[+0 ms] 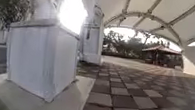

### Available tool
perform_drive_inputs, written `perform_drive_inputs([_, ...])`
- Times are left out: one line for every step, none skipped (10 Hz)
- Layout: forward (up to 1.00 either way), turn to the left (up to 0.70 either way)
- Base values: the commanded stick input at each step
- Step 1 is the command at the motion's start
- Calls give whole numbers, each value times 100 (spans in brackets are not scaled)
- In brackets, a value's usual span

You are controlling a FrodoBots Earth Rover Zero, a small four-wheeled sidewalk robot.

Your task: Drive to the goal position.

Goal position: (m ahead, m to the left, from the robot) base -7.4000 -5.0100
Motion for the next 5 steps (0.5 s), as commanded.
perform_drive_inputs([0, -70])
perform_drive_inputs([0, -70])
perform_drive_inputs([0, -70])
perform_drive_inputs([0, -70])
perform_drive_inputs([0, -70])
